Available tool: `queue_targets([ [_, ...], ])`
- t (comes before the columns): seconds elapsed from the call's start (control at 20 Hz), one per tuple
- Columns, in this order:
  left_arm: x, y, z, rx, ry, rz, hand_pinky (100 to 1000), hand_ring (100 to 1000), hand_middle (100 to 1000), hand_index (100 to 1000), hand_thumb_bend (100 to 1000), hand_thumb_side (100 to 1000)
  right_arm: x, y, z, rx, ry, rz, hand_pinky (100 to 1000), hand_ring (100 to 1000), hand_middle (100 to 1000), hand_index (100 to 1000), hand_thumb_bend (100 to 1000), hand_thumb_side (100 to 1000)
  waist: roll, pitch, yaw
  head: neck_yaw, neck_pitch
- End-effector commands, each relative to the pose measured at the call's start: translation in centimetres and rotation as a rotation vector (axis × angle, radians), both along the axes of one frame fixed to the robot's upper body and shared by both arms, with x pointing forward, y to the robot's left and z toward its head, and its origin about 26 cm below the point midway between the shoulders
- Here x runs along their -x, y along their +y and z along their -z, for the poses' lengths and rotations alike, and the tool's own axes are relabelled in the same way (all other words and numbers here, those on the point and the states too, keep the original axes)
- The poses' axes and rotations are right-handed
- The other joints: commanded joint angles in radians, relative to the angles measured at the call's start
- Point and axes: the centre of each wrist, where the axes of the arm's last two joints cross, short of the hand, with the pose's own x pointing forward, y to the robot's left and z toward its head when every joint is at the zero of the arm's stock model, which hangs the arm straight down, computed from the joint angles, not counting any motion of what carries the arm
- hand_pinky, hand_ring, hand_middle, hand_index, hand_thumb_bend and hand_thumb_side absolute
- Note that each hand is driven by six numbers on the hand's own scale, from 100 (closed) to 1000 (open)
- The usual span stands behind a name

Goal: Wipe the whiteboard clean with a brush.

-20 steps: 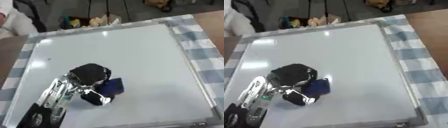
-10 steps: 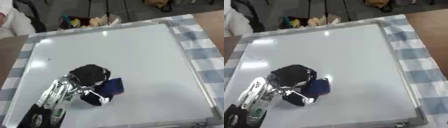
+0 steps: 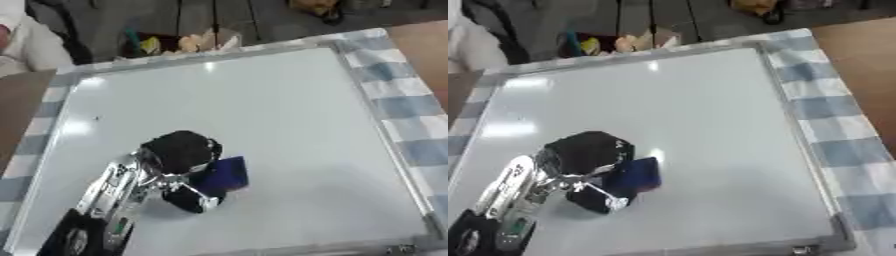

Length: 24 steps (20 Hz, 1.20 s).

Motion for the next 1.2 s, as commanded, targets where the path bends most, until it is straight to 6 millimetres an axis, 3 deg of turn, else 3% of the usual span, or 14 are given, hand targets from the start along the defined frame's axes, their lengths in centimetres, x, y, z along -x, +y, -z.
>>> queue_targets([
  [0.05, -0.1, 0.2, -0.5, -0.152, 0.033, 0.066, 716, 699, 629, 342, 194, 579, 0.0, 0.2, -0.6, 0.015, -0.019, -0.006, 823, 839, 612, 912, 100, 956, -0.011, -0.014, -0.002, 0.004, -0.010],
  [0.4, 0.1, 0.3, -0.8, -0.133, 0.014, 0.065, 702, 668, 565, 332, 100, 568, 0.0, 0.2, -0.6, 0.013, -0.018, -0.007, 823, 839, 611, 912, 100, 957, -0.011, -0.016, 0.000, 0.006, -0.011],
  [0.75, 0.0, 0.5, -1.2, -0.129, -0.001, 0.065, 699, 663, 561, 333, 100, 576, 0.1, 0.1, -0.5, 0.013, -0.017, -0.006, 823, 839, 611, 910, 100, 955, -0.012, -0.020, 0.004, 0.009, -0.010],
  [1.2, -0.4, 1.9, -3.2, -0.142, -0.053, 0.054, 701, 661, 556, 335, 100, 534, 0.2, -0.1, -0.5, 0.012, -0.014, -0.007, 824, 838, 611, 908, 100, 954, -0.012, -0.026, 0.009, 0.010, -0.013],
])
